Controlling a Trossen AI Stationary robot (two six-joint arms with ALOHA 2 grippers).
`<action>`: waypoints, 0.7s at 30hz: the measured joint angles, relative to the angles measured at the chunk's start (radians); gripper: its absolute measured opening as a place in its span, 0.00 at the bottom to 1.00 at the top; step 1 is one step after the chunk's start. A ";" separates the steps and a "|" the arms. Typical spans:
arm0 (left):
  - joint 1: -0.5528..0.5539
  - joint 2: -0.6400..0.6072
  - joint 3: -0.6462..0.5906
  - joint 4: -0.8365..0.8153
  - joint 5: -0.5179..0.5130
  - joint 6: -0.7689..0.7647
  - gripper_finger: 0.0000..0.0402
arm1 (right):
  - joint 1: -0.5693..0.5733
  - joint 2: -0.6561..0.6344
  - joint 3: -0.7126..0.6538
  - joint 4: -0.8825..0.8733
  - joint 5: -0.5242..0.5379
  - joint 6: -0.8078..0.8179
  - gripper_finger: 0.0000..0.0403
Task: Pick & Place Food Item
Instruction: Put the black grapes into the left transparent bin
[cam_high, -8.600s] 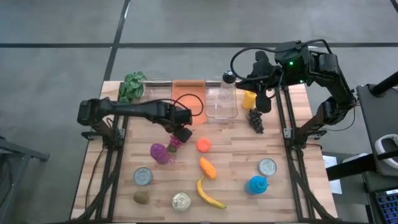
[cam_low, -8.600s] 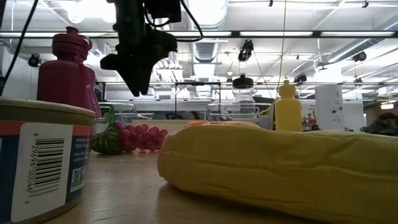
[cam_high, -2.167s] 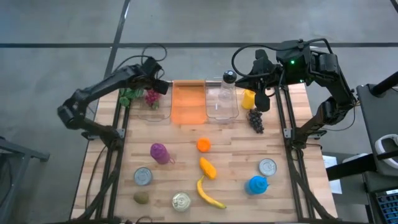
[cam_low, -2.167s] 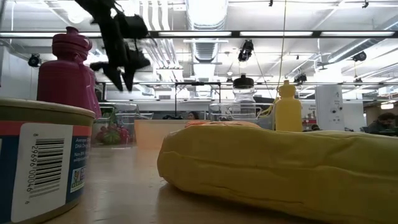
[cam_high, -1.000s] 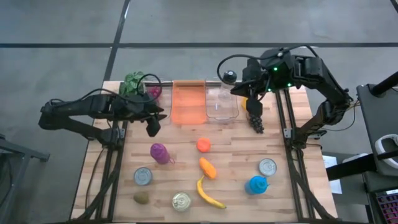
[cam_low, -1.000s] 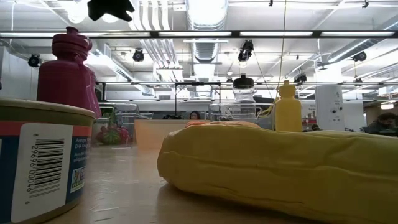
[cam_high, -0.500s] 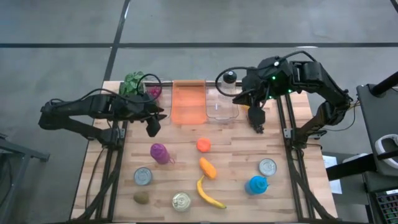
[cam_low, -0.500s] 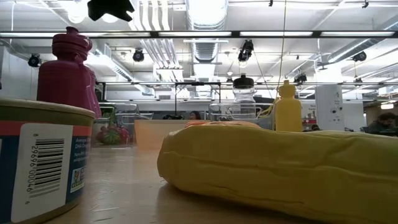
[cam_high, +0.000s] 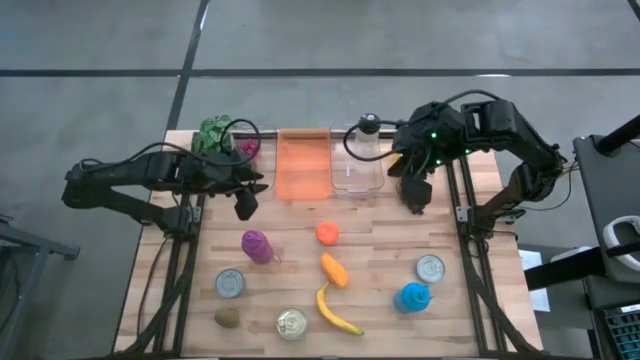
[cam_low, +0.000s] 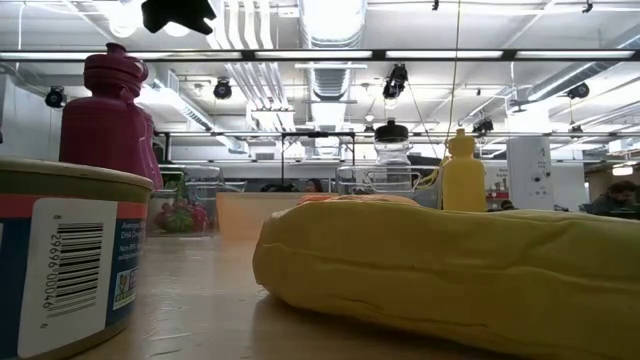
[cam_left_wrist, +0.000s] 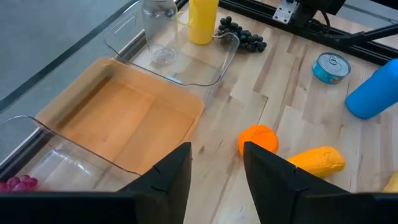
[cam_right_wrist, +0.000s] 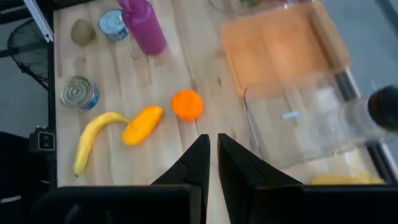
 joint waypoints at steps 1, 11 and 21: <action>0.000 0.000 0.000 0.000 0.000 0.000 0.36 | 0.005 -0.002 -0.012 -0.004 0.019 0.019 0.07; 0.000 0.000 0.000 0.000 0.000 0.031 0.34 | 0.018 -0.109 -0.296 0.005 0.104 0.145 0.07; 0.000 0.000 0.000 0.000 0.000 0.053 0.36 | 0.018 -0.287 -0.580 0.104 0.119 0.364 0.07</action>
